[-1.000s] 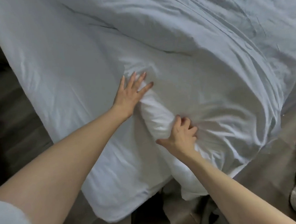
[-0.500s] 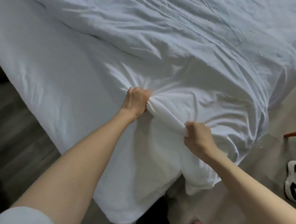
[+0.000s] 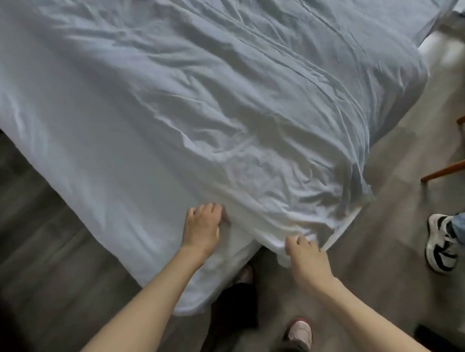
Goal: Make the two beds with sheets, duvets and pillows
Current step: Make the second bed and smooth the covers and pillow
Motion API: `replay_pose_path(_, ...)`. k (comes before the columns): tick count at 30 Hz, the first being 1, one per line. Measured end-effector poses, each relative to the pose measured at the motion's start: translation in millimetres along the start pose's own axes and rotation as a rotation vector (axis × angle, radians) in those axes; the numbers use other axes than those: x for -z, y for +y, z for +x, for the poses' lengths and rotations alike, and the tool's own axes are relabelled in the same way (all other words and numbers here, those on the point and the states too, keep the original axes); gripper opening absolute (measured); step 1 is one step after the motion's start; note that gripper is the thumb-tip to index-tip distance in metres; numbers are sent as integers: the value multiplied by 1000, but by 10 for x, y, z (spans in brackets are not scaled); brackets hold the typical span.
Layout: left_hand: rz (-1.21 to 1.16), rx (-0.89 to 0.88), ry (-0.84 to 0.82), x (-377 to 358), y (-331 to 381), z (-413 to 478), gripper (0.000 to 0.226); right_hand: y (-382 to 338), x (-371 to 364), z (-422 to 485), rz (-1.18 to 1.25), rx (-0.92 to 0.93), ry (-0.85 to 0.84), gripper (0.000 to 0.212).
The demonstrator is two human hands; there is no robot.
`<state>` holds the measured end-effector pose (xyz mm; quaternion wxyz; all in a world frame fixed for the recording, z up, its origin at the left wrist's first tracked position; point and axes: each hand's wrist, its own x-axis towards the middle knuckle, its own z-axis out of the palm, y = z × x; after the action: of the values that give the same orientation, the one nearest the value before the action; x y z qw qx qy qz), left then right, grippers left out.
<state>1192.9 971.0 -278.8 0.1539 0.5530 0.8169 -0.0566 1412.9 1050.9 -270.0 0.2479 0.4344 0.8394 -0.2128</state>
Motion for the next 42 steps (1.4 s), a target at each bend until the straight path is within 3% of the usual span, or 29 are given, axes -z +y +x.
replay_pose_path(3, 100, -65, 261, 90, 0, 122, 62, 20, -92, -33, 366, -85, 152, 58)
replay_pose_path(6, 337, -169, 95, 312, -52, 452, 100, -8, -31, 83, 559, -23, 223, 100)
replay_pose_path(8, 451, -194, -58, 428, -124, 716, 105, -43, 4, 266, 527, -36, 207, 111)
replay_pose_path(10, 446, -262, -44, 496, -168, 952, 92, -96, 18, 466, 477, -54, 225, 101)
replay_pose_path(14, 427, -292, -134, 525, -79, 1159, 43, -94, 49, 742, 433, -57, 328, 25)
replay_pose_path(19, 356, -323, -83, 821, -63, 1040, 32, 46, 392, 521, 356, 50, 240, 10)
replay_pose_path(22, 239, -402, 176, 1103, -215, 739, 35, -36, 636, 121, 328, 155, 260, 1)
replay_pose_path(24, 205, -395, 243, 1118, -358, 408, 38, -163, 593, -89, 257, 247, 300, 12)
replay_pose_path(26, 222, -345, 196, 876, -521, 105, 40, -358, 401, -194, 217, 298, 221, 19)
replay_pose_path(29, 274, -197, -47, 396, -578, 26, 47, -579, 103, -48, 201, 236, 45, 16)
replay_pose_path(33, 363, 4, -315, 344, -265, 257, 45, -382, 92, 213, 474, 216, -173, 32)
replay_pose_path(35, 282, 66, -411, 517, -122, 326, 39, -130, 245, 213, 600, 185, -101, 36)
replay_pose_path(37, 62, 107, -270, 658, -21, 361, 32, 122, 432, 232, 635, 86, 153, 35)
replay_pose_path(39, -178, 119, -15, 698, 108, 351, 30, 354, 600, 333, 659, -45, 337, 48)
replay_pose_path(41, -294, 85, 135, 611, 286, 304, 41, 546, 733, 503, 678, -137, 382, 68)
replay_pose_path(42, -313, 83, 120, 559, 383, 274, 48, 623, 797, 610, 688, -166, 373, 77)
